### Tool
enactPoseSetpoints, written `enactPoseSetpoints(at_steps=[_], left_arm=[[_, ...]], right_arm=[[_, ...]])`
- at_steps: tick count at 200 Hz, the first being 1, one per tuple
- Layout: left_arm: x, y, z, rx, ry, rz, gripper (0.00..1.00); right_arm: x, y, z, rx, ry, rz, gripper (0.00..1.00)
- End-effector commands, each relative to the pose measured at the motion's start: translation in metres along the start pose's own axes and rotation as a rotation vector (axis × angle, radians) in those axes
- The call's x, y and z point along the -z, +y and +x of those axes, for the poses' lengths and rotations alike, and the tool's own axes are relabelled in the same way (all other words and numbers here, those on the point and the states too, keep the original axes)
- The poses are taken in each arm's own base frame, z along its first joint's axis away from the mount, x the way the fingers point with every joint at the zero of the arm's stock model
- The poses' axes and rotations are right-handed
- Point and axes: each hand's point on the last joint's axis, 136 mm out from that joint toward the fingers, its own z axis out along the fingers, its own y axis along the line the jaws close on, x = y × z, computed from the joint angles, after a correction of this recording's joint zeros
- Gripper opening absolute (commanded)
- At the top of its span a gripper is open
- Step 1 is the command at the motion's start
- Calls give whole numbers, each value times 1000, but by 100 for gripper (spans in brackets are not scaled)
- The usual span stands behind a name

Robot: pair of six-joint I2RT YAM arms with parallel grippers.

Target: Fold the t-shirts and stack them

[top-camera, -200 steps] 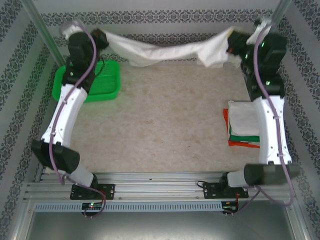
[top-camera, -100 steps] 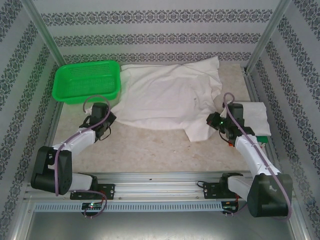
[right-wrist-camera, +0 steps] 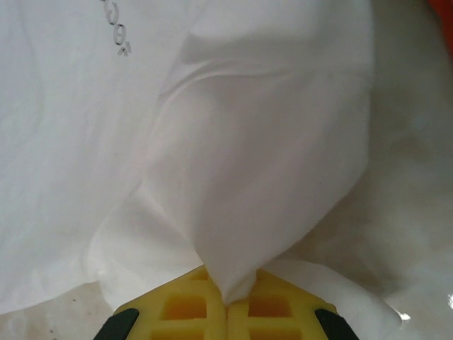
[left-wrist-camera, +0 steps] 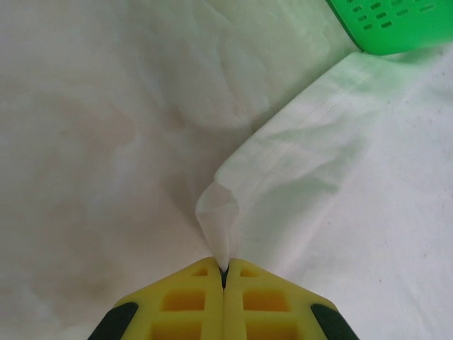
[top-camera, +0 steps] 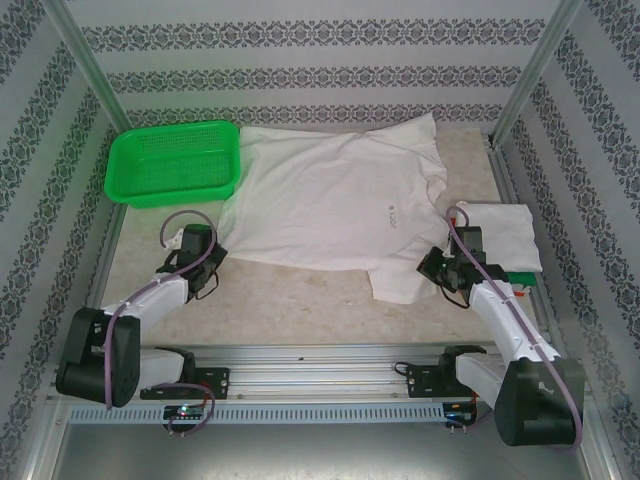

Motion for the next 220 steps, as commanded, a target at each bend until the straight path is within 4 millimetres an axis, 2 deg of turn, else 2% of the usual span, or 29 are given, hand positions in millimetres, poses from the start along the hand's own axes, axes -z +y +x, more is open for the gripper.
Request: enactPoseSetpoints(at_steps=[1,20,25,37,50,59,70,84,94,103,124,148,158,172,190,210,220], left_arm=[[8,27,-3,28,-39,-84,0],[12,32,-3,28,-47,-95,0],[13,33,-3,27,-47,-95,3],[16,34,-3,24,-44,-97,18],[19,30,-5,20,-50,-86,40],[24,26,-9,3,-58,-74,55],[31,17,-17,-26,-77,-58,68],[41,-2,-26,-85,-100,-30,80],[44,-28,-26,-170,-108,27,92],[43,-49,-21,-248,-102,43,95],[26,-84,-7,-399,-74,55,97],[-5,-117,11,-421,-3,132,97],[-17,-127,16,-424,25,146,98],[-34,-132,24,-423,60,137,98],[-51,-128,33,-406,91,117,98],[-62,-119,41,-387,118,90,98],[-67,-112,46,-376,138,75,98]], right_arm=[[2,-26,18,-31,37,116,0],[3,-38,27,-48,59,164,0],[2,-38,28,-49,63,160,0],[3,-33,28,-43,61,132,22],[7,-24,24,-27,47,94,51],[15,-18,16,-9,15,76,65],[25,-12,6,19,-30,67,75],[37,-2,-11,84,-106,57,84],[41,8,-25,131,-154,48,85],[40,19,-38,162,-180,41,85],[25,52,-63,212,-194,0,85],[-2,91,-88,244,-205,-23,85],[-17,100,-97,233,-194,-17,85],[-39,106,-110,207,-187,-1,84],[-66,107,-124,169,-160,20,84],[-95,103,-133,128,-114,41,84],[-107,95,-137,96,-100,69,83]])
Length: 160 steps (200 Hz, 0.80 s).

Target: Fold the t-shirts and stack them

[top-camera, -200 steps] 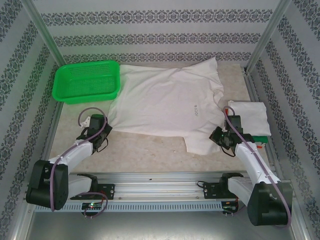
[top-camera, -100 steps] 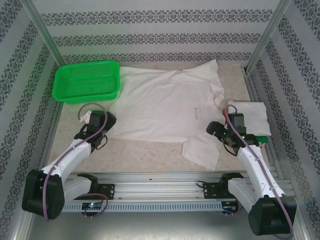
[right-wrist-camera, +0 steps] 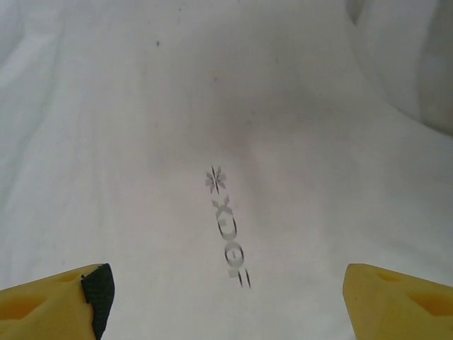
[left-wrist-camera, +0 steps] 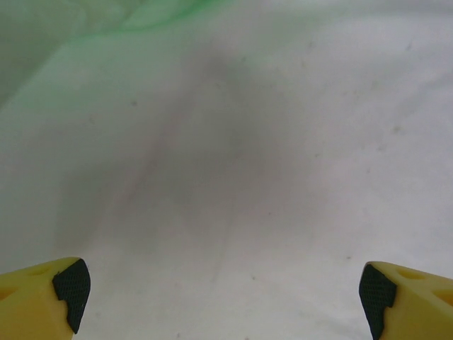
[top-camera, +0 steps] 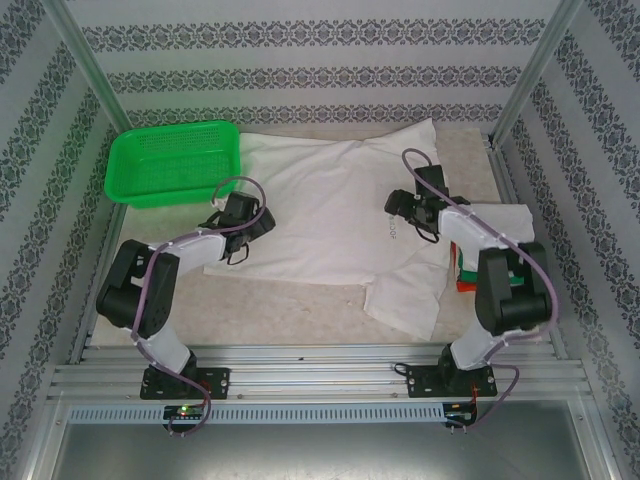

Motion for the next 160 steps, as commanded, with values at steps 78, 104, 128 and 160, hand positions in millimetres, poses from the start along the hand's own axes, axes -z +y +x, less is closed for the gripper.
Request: enactPoseSetpoints(at_steps=[78,104,128,160], left_arm=[[-29,-6,24,80,122,42,99],[-27,-12,17,97,98,63,99],[-8,-9,1,101,27,54,100],[36,24,-18,140,-102,-48,100]], right_arm=[[-82,-51,-23,-239,126,111,80],[-81,-46,-38,-232,109,83,81],[-59,-31,-56,-190,36,34,83],[-20,-21,-71,-135,-69,-1,88]])
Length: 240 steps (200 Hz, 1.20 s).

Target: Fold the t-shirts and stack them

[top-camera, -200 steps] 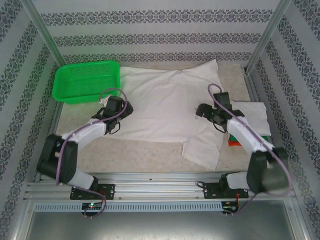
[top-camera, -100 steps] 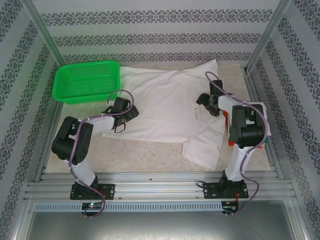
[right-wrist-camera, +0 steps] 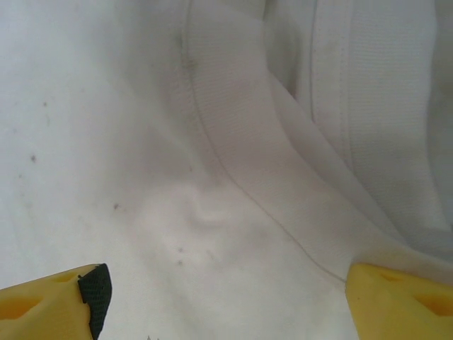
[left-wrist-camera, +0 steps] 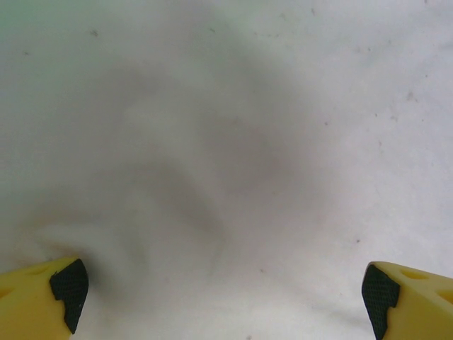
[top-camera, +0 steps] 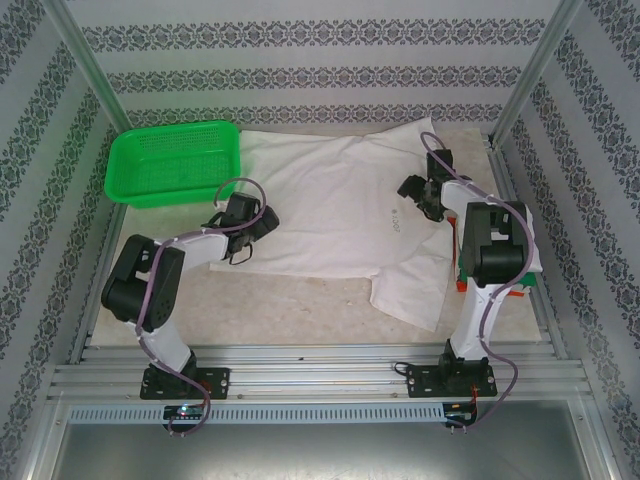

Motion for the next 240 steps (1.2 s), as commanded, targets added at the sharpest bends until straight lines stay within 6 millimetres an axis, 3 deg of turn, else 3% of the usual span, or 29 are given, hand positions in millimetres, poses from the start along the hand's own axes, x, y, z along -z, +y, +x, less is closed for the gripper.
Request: enactPoseSetpoints(at_steps=[1,36,76,96,129,152,196,240], left_arm=[[37,26,-22,61,-116,-95,100],[72,71,-25,216,-142,-133,100],[86,117,-15,378,-136,-197,100],[87,128,-6,416,-92,-269,80],[79,137,9,492,-11,-363,58],[68,135,18,531,44,-379,49],[51,138,27,556,85,-407,45],[44,136,22,544,86,-406,43]], right_arm=[[46,19,-18,63,-111,-65,88],[84,24,-14,178,-197,-86,98],[111,30,1,245,-276,-196,98],[122,29,8,246,-283,-224,98],[126,21,19,254,-273,-218,98],[128,16,24,252,-274,-209,98],[136,11,33,259,-266,-210,98],[147,2,51,264,-253,-219,98]])
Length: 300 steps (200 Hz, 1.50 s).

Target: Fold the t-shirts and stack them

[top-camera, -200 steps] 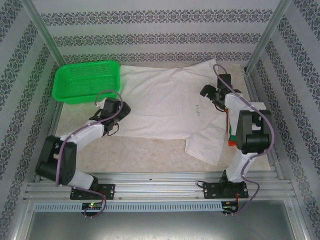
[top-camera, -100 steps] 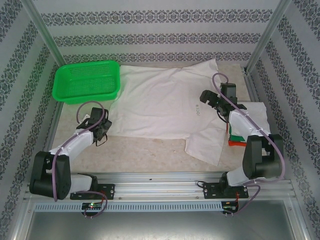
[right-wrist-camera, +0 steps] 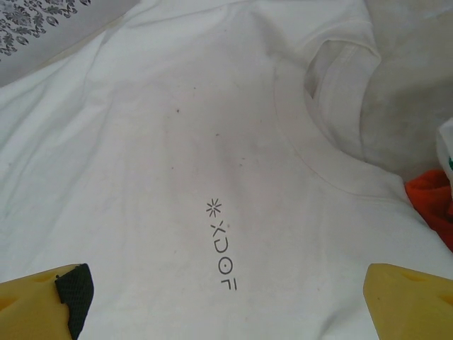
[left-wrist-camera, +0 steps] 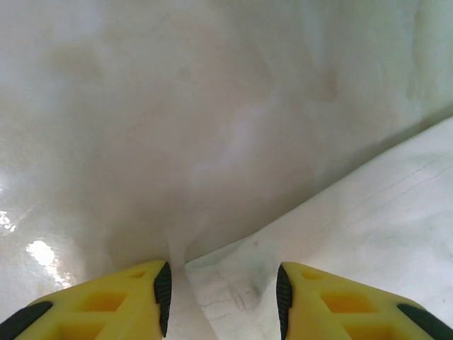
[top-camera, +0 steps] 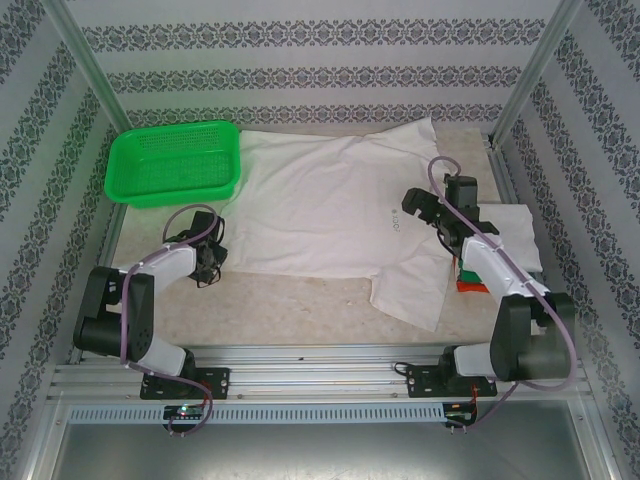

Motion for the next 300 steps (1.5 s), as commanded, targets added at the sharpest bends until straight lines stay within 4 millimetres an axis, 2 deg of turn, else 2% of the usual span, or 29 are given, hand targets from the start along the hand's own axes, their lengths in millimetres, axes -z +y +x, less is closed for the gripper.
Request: enactPoseSetpoints(at_steps=[1,27,67,129,164,205,209,220,255,271,300], left_arm=[[-4,-5,-3,33,13,-8,43],[-4,-10,-5,20,8,-6,41],[-16,-7,0,8,41,-48,39],[-16,6,1,28,33,-74,34],[-14,4,1,27,32,-65,22],[-4,-3,-3,25,26,-37,3],[-3,-4,-4,25,24,-33,0],[0,-7,-4,28,25,-20,0],[9,-10,-6,26,20,6,0],[11,-8,-8,30,10,8,0],[11,-7,-8,33,4,9,0]], right_arm=[[12,1,11,18,17,-19,98],[25,-3,19,34,23,3,98],[42,-9,27,36,3,17,98],[41,-9,34,34,20,3,98],[38,-4,33,26,24,-22,98],[42,-1,39,16,40,-34,98],[43,-2,41,11,44,-29,98],[47,-11,46,-20,58,24,98],[73,-53,89,-107,207,251,95],[85,-69,114,-152,281,323,88],[91,-73,154,-267,370,299,76]])
